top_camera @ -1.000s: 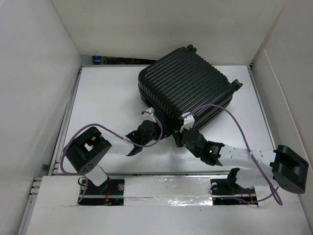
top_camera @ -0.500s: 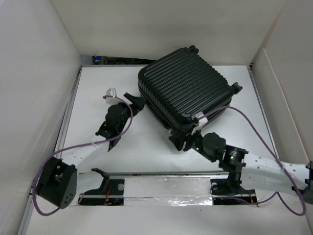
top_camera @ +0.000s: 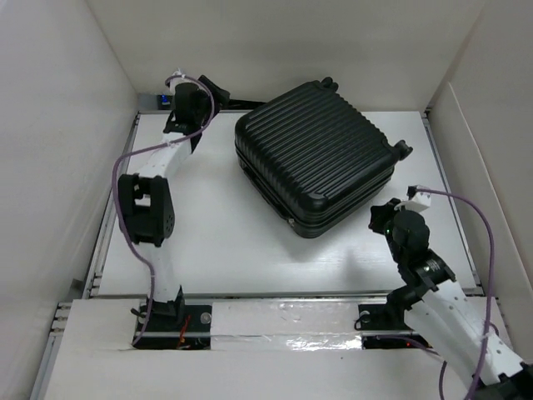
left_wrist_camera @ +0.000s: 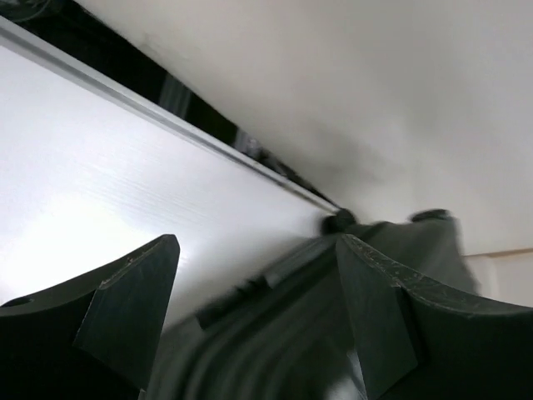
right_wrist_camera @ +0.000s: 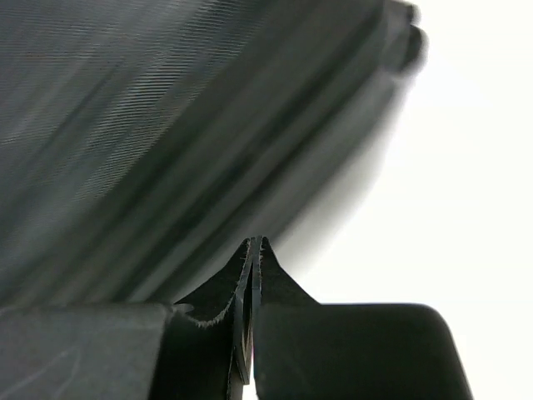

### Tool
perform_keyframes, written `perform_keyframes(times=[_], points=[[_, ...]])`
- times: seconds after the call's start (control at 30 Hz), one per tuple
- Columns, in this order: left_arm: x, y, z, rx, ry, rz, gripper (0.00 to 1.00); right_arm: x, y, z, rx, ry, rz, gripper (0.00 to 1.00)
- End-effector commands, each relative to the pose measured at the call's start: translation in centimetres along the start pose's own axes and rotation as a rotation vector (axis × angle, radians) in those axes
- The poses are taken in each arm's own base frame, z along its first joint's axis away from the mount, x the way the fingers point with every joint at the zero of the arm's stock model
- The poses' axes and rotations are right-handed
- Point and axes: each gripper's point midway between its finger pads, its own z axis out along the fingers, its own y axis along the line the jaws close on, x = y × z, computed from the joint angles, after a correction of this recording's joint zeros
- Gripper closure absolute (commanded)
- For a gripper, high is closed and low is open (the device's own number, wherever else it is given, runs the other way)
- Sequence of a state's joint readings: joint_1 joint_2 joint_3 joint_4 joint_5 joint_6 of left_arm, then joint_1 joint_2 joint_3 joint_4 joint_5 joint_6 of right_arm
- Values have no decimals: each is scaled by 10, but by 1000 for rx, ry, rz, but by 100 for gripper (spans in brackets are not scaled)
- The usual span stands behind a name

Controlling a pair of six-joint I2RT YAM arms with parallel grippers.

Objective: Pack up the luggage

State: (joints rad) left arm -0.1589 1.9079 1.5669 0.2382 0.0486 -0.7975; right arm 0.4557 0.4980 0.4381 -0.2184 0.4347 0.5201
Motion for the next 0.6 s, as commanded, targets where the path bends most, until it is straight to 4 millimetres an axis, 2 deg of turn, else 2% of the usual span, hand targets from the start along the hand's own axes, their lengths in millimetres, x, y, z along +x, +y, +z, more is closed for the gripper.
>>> perform_keyframes(times=[0.0, 0.03, 0.07, 0.1, 0.17, 0.27, 0.33, 0.4, 0.43, 0.47, 0.5, 0.53, 0.57], points=[[25, 18, 24, -59, 155, 116, 26, -2, -12, 20, 10, 14, -4, 100], [34, 24, 30, -65, 196, 126, 26, 8, -15, 30, 7, 61, -13, 100], [42, 28, 43, -62, 221, 135, 26, 5, -17, 36, 9, 58, -9, 100], [47, 32, 49, -59, 240, 149, 26, -7, -24, 44, 17, 23, -7, 100], [65, 27, 61, -9, 296, 164, 26, -15, -25, 61, -5, 18, -6, 100], [81, 24, 73, 27, 337, 168, 26, -19, -18, 82, -33, 58, -23, 100], [98, 9, 74, 82, 363, 181, 26, -20, -14, 93, -37, 80, -29, 100], [109, 9, 72, 87, 377, 188, 27, -17, -9, 107, -51, 119, -34, 100], [102, 6, 76, 101, 326, 191, 27, -16, -7, 112, -56, 126, -34, 100], [114, 9, 64, 93, 334, 189, 27, -14, -5, 117, -68, 140, -34, 100], [113, 11, 59, 95, 318, 180, 27, -7, -6, 125, -71, 161, -40, 100], [106, 4, 57, 130, 269, 171, 27, -9, 2, 129, -98, 163, -49, 100], [115, 16, 40, 109, 282, 126, 27, -6, 9, 132, -136, 177, -59, 100]])
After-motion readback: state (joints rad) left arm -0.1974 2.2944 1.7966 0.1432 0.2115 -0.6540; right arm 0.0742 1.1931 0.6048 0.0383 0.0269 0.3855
